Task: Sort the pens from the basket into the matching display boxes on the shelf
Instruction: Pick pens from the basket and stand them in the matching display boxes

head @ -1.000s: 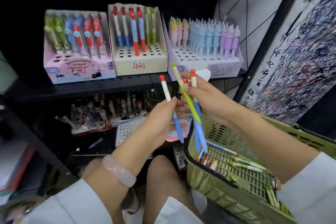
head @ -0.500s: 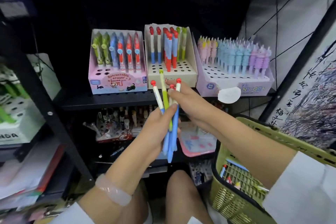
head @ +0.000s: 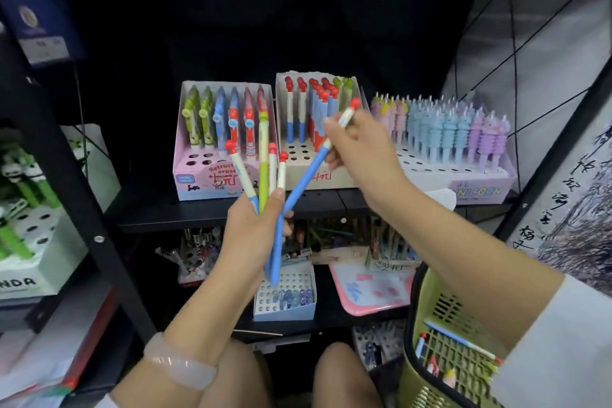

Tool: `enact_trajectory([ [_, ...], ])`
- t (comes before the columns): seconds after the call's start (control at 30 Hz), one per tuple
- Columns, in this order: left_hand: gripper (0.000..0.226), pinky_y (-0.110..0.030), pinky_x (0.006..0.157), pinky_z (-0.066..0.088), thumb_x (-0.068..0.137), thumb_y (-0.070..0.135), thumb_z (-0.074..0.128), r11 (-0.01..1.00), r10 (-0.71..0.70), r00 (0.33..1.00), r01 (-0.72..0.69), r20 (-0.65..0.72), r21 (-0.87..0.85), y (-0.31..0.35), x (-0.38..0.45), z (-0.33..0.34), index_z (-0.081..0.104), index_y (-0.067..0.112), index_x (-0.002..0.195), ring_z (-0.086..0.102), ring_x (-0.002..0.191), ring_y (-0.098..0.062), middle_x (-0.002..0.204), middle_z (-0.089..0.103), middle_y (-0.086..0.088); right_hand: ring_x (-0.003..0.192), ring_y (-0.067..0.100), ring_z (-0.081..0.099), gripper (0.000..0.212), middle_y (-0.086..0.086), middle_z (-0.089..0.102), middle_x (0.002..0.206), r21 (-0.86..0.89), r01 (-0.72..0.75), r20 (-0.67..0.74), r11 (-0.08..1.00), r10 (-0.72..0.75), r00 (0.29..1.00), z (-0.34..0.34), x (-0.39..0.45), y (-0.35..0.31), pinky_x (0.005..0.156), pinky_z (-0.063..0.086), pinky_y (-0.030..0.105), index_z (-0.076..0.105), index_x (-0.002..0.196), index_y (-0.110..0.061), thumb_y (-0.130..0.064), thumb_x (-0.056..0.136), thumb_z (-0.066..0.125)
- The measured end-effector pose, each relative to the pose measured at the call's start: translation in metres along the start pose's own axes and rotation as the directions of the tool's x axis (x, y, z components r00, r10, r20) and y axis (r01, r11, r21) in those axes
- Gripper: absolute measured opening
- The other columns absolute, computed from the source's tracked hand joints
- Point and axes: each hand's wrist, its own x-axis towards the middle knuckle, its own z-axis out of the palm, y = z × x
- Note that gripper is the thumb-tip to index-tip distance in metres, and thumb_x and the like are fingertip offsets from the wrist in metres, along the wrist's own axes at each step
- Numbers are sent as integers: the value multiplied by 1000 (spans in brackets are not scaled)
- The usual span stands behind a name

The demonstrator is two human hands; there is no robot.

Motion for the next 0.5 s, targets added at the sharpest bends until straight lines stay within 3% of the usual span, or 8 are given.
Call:
enact_trajectory([
  [0.07, 21, -22, 45, 48, 93, 32, 52, 1000, 6, 999, -6, -36, 14, 0, 8, -8, 58, 17, 79, 52, 42, -1, 50, 60, 10, 49, 6, 60, 15, 2, 61, 67, -111, 122, -97, 986, -133, 986, -3, 25, -9, 49, 53, 22, 45, 87, -13, -17, 91, 58],
  [0.2, 27, -32, 55, 48, 92, 34, 53, 1000, -4, 998, 5, -66, 7, -1, 17, -20, 59, 14, 74, 52, 43, -4, 49, 59, 8, 63, 11, 66, 16, 9, 65, 78, -288, 175, -177, 942, -232, 956, 2, 65, -14, 63, 58, 32, 43, 86, -12, -17, 92, 57],
  [0.37, 28, -43, 57, 50, 92, 34, 54, 1000, -11, 997, 9, -71, -26, -2, 21, -28, 61, 14, 73, 52, 43, -7, 50, 58, 6, 76, 25, 66, 21, 13, 65, 88, -654, 200, -4, 729, -268, 963, 27, 93, -14, 71, 55, 42, 48, 105, -8, -26, 95, 51],
  [0.5, 27, -42, 55, 50, 90, 36, 54, 1000, -19, 997, 17, -73, -24, -5, 24, -34, 61, 14, 75, 52, 43, -8, 50, 59, 7, 75, 24, 67, 17, 13, 66, 87, -687, 206, 80, 697, -209, 975, 40, 97, -9, 74, 54, 41, 49, 105, -8, -22, 96, 50],
])
